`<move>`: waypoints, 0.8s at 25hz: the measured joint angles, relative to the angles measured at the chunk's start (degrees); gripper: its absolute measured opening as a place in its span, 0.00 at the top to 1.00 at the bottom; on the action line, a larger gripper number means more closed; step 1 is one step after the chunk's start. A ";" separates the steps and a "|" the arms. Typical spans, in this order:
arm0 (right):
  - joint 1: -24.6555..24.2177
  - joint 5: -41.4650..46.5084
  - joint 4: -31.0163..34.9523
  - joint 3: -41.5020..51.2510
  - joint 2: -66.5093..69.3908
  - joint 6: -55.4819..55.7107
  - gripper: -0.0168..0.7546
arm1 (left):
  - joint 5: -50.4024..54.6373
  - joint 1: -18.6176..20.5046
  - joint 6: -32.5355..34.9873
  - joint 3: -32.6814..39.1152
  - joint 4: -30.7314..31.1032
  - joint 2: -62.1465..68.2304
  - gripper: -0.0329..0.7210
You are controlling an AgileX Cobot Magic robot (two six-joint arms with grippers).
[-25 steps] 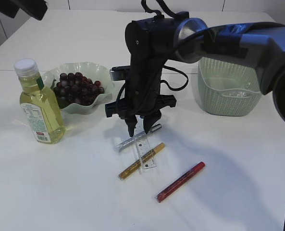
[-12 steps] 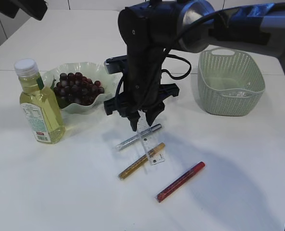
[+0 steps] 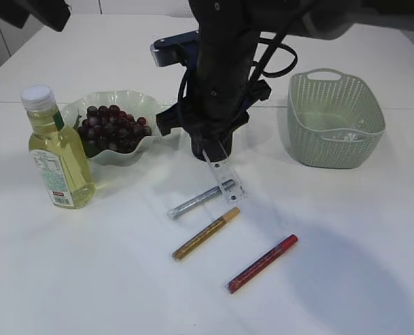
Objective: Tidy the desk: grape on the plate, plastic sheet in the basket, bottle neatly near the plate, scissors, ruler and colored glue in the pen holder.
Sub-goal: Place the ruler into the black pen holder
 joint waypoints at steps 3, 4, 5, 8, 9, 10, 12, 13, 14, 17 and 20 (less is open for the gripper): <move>0.00 -4.62 -1.32 2.80 -2.36 -0.56 0.59 | 0.00 0.00 0.00 0.00 0.00 0.85 0.46; 0.00 -6.56 -1.81 4.08 -3.04 -0.59 0.59 | 0.00 0.00 0.00 0.00 0.00 0.98 0.46; 0.00 -8.74 -2.57 5.18 -3.88 -0.69 0.59 | 0.00 0.00 0.00 0.00 0.00 1.11 0.46; 0.00 -15.71 -4.70 9.55 -6.39 -0.69 0.59 | 0.00 0.00 0.00 0.00 0.00 1.22 0.46; 0.00 -18.32 -5.51 10.81 -7.36 -0.69 0.59 | 0.00 0.00 0.00 0.00 0.00 1.22 0.46; 0.00 -20.60 -6.25 12.37 -8.34 -0.71 0.59 | 0.00 0.00 0.00 0.00 0.00 1.22 0.46; 0.00 -26.18 -7.65 15.17 -10.06 -0.81 0.59 | 0.00 0.00 0.00 0.00 0.40 1.22 0.46; 0.00 -28.45 -8.53 16.54 -10.91 -0.81 0.59 | 0.00 0.00 0.00 0.00 0.53 1.24 0.46; 0.00 -31.00 -9.25 17.71 -11.54 -0.67 0.59 | 0.00 0.00 0.00 0.00 0.78 1.24 0.46; 0.00 -36.59 -12.17 19.07 -12.57 0.28 0.59 | 0.00 0.00 0.00 0.00 1.10 1.24 0.46; 0.00 -41.96 -15.06 19.29 -12.71 1.13 0.59 | 0.00 0.00 0.00 0.00 1.14 1.24 0.46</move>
